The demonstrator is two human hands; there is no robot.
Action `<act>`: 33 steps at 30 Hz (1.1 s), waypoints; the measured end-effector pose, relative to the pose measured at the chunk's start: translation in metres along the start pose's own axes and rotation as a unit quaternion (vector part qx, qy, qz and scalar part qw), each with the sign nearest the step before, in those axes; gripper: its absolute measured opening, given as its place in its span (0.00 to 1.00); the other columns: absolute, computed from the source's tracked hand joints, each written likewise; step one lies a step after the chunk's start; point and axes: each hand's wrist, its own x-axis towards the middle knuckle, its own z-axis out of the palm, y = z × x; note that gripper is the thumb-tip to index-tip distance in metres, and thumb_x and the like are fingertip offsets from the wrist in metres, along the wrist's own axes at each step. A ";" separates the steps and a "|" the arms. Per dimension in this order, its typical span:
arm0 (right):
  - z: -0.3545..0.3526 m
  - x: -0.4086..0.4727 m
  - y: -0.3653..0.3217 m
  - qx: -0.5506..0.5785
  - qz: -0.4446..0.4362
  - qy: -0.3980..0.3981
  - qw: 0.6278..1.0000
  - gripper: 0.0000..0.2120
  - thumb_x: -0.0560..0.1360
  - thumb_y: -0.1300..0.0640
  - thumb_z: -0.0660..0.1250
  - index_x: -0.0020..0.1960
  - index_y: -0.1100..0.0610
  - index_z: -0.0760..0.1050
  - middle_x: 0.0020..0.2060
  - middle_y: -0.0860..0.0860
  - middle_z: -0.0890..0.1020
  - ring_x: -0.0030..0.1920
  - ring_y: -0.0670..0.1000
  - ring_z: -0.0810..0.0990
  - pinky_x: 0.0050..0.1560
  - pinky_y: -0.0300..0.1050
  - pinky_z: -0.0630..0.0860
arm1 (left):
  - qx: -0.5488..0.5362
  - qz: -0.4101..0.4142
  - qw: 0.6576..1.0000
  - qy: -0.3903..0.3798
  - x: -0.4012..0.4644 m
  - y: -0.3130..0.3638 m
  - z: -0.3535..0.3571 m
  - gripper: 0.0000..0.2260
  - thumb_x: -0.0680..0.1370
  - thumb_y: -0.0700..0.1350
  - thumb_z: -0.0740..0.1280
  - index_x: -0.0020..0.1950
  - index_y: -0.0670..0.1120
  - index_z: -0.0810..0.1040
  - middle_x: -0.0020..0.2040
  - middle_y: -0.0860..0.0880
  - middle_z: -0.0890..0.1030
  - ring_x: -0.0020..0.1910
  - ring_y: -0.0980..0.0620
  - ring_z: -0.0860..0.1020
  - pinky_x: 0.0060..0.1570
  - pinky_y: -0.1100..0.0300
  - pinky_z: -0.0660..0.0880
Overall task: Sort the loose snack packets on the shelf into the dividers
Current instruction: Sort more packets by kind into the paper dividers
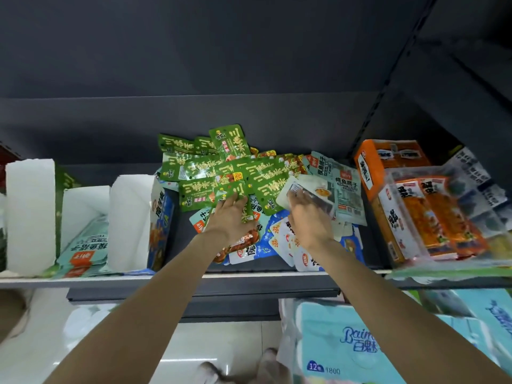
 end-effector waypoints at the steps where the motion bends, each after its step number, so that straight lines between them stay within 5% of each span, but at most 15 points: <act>1: -0.010 -0.001 -0.003 -0.001 -0.014 0.020 1.000 0.20 0.79 0.63 0.57 0.70 0.56 0.63 0.58 0.57 0.78 0.58 0.56 0.77 0.48 0.50 0.78 | -0.028 0.010 0.999 0.022 -0.001 0.000 -0.002 0.32 0.78 0.54 0.63 0.77 0.47 0.53 0.78 0.46 0.49 0.76 0.42 0.50 0.74 0.47 0.51; 3: -0.031 -0.006 -0.012 0.010 -0.052 0.048 0.997 0.15 0.79 0.61 0.55 0.64 0.54 0.70 0.39 0.55 0.81 0.40 0.56 0.81 0.33 0.45 0.70 | -0.090 0.055 0.990 0.098 -0.009 0.003 -0.010 0.31 0.78 0.47 0.64 0.77 0.47 0.54 0.78 0.48 0.51 0.76 0.46 0.51 0.75 0.52 0.49; 6: -0.058 -0.011 -0.030 0.068 -0.131 0.060 0.987 0.07 0.81 0.55 0.56 0.52 0.55 0.71 0.33 0.53 0.78 0.37 0.56 0.78 0.33 0.45 0.65 | -0.176 0.141 0.958 0.176 -0.030 0.008 -0.032 0.30 0.77 0.44 0.66 0.76 0.49 0.57 0.73 0.50 0.62 0.71 0.54 0.61 0.69 0.62 0.58; 8: -0.071 -0.013 -0.046 0.139 -0.146 0.080 0.976 0.08 0.79 0.52 0.59 0.46 0.56 0.72 0.27 0.47 0.71 0.31 0.52 0.73 0.29 0.45 0.64 | -0.184 0.154 0.949 0.203 -0.043 0.004 -0.050 0.20 0.77 0.46 0.67 0.68 0.46 0.68 0.56 0.50 0.76 0.53 0.54 0.73 0.51 0.67 0.69; 10: -0.081 -0.012 -0.063 0.215 -0.116 0.092 0.965 0.08 0.76 0.50 0.65 0.44 0.55 0.76 0.26 0.43 0.70 0.28 0.45 0.70 0.28 0.43 0.65 | -0.159 0.148 0.948 0.232 -0.055 -0.008 -0.068 0.11 0.77 0.47 0.68 0.54 0.42 0.74 0.38 0.52 0.75 0.38 0.52 0.73 0.34 0.65 0.66; 15: -0.092 -0.003 -0.113 0.322 -0.038 -0.014 0.946 0.08 0.68 0.51 0.74 0.44 0.53 0.81 0.36 0.46 0.83 0.34 0.44 0.79 0.34 0.39 0.73 | -0.236 0.066 0.925 0.290 -0.085 -0.073 -0.104 0.14 0.76 0.50 0.69 0.55 0.42 0.77 0.42 0.44 0.82 0.41 0.47 0.78 0.43 0.54 0.74; 19: -0.098 -0.007 -0.194 0.576 0.006 -0.051 0.816 0.11 0.67 0.62 0.75 0.49 0.56 0.80 0.44 0.52 0.85 0.42 0.49 0.84 0.41 0.41 0.80 | -0.326 0.025 0.884 0.334 -0.120 -0.143 -0.136 0.11 0.75 0.50 0.69 0.51 0.45 0.79 0.49 0.47 0.84 0.46 0.51 0.81 0.49 0.54 0.78; 21: -0.094 -0.009 -0.245 0.616 0.003 -0.042 0.787 0.08 0.69 0.63 0.74 0.47 0.59 0.81 0.44 0.57 0.85 0.42 0.50 0.83 0.45 0.46 0.79 | -0.359 0.000 0.865 0.350 -0.136 -0.183 -0.150 0.09 0.75 0.50 0.70 0.47 0.44 0.79 0.46 0.45 0.84 0.43 0.50 0.82 0.47 0.53 0.79; 23: -0.087 -0.012 -0.295 0.568 -0.025 -0.011 0.822 0.04 0.71 0.61 0.72 0.39 0.61 0.79 0.36 0.55 0.84 0.35 0.45 0.77 0.39 0.44 0.72 | -0.366 -0.018 0.856 0.364 -0.149 -0.225 -0.160 0.17 0.72 0.55 0.70 0.46 0.41 0.80 0.44 0.43 0.84 0.42 0.45 0.81 0.46 0.49 0.79; 25: -0.081 -0.014 -0.342 0.525 -0.054 0.030 0.849 0.11 0.73 0.61 0.70 0.32 0.60 0.76 0.27 0.47 0.79 0.29 0.42 0.71 0.34 0.42 0.67 | -0.378 -0.017 0.851 0.365 -0.164 -0.263 -0.171 0.16 0.72 0.52 0.72 0.52 0.42 0.78 0.48 0.45 0.83 0.45 0.49 0.81 0.45 0.60 0.78; 27: -0.077 -0.019 -0.385 0.483 -0.081 0.059 0.870 0.12 0.74 0.59 0.68 0.33 0.62 0.75 0.28 0.51 0.78 0.30 0.44 0.71 0.36 0.43 0.67 | -0.362 -0.018 0.847 0.389 -0.179 -0.298 -0.184 0.20 0.71 0.44 0.74 0.60 0.42 0.72 0.52 0.47 0.79 0.48 0.53 0.77 0.45 0.68 0.73; 31: -0.073 -0.032 -0.456 0.328 -0.154 0.107 0.926 0.17 0.76 0.57 0.66 0.30 0.49 0.68 0.25 0.43 0.70 0.27 0.44 0.67 0.31 0.38 0.64 | -0.223 0.025 0.874 0.431 -0.207 -0.360 -0.204 0.23 0.72 0.40 0.73 0.65 0.42 0.71 0.59 0.46 0.75 0.59 0.50 0.73 0.57 0.64 0.65; 33: -0.070 -0.038 -0.483 0.222 -0.196 0.133 0.946 0.10 0.77 0.56 0.64 0.38 0.50 0.78 0.31 0.47 0.78 0.31 0.47 0.72 0.33 0.43 0.66 | -0.181 0.041 0.894 0.407 -0.218 -0.381 -0.209 0.19 0.73 0.39 0.71 0.63 0.44 0.74 0.59 0.46 0.77 0.58 0.50 0.74 0.58 0.63 0.66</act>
